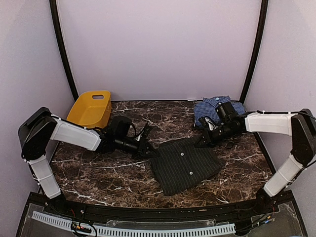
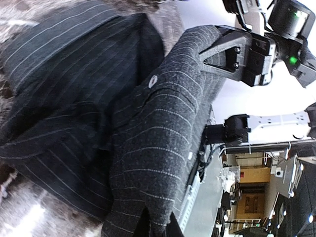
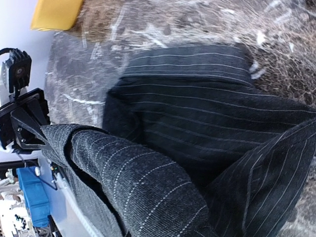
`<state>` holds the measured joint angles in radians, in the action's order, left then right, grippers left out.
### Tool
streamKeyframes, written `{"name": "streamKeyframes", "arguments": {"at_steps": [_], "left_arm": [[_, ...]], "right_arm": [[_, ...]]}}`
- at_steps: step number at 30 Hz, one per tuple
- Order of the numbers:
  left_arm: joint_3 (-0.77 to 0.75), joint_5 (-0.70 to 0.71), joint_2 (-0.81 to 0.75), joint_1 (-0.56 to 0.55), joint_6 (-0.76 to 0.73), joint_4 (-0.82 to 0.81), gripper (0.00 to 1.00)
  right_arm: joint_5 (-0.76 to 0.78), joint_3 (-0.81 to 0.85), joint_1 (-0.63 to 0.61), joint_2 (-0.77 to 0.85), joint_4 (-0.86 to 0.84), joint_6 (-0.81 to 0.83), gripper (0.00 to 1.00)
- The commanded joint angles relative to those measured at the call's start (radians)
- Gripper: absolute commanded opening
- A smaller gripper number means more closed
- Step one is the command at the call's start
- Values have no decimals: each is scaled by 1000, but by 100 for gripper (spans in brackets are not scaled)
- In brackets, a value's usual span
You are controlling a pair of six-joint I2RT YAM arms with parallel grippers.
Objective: Fold and stack the long sleeve shirts
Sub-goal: Fold the 2/3-rectangle-folded shirt at the center of the board.
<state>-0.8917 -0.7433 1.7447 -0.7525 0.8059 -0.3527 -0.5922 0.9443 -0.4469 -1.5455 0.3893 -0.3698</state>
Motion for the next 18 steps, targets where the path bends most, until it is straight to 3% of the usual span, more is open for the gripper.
{"name": "streamKeyframes", "arguments": {"at_steps": [1,7,11,14,18], "left_arm": [[-18,-5,87,30,5,-79,0],[-68,16,181,78,-19,-115,2],[-99,23,213,95,-16,-134,8],[-117,52,236,96,-32,-112,18],[-135,107,230,96,-69,-44,27]], "right_arm": [[114,45,28,-85,-46,56,10],[199,111,32,-202,-59,79,31],[236,119,31,-208,-55,92,51],[284,114,31,-182,-45,104,57],[342,84,29,-94,-39,109,59]]}}
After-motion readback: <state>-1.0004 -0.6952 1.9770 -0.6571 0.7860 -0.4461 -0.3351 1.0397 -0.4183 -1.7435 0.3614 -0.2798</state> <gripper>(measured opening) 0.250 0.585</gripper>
